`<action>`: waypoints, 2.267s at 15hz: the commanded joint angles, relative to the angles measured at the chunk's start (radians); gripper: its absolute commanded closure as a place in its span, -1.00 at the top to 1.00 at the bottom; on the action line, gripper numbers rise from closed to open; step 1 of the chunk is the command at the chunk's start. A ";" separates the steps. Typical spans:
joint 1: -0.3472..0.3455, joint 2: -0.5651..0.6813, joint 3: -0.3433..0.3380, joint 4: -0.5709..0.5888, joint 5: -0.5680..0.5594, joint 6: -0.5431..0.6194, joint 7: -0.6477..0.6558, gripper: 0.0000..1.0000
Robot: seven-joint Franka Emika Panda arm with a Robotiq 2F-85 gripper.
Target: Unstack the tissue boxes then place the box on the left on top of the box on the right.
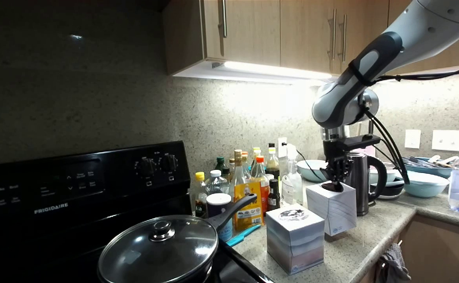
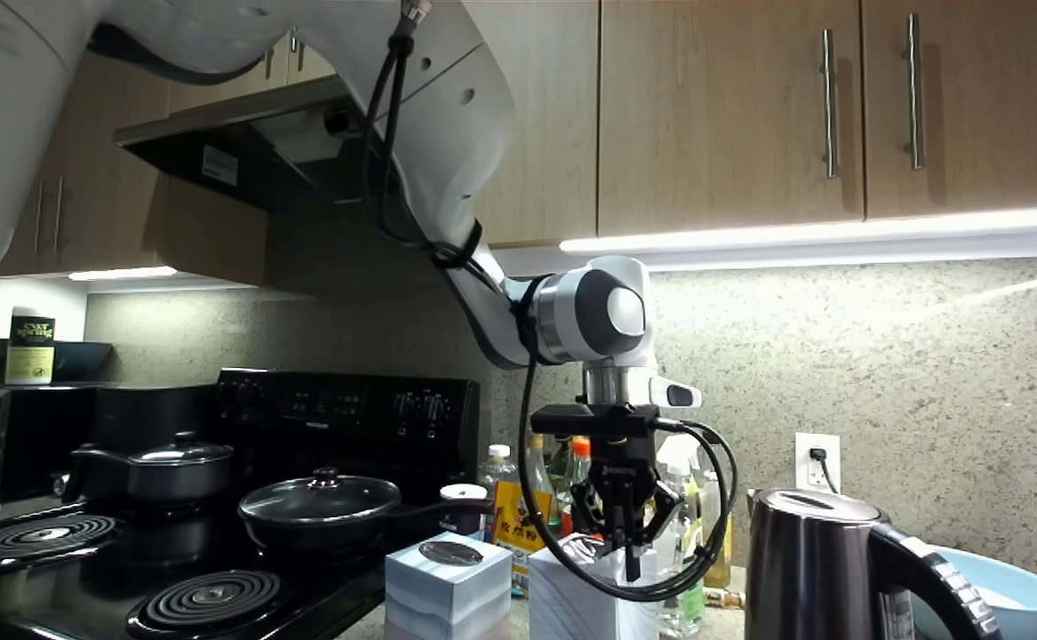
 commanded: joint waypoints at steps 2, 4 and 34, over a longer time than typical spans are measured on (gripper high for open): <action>-0.015 0.022 0.006 0.019 0.017 0.021 -0.010 -0.05; -0.015 0.024 0.004 0.025 0.014 0.022 -0.002 0.20; 0.098 -0.202 0.122 -0.030 0.001 -0.169 0.287 1.00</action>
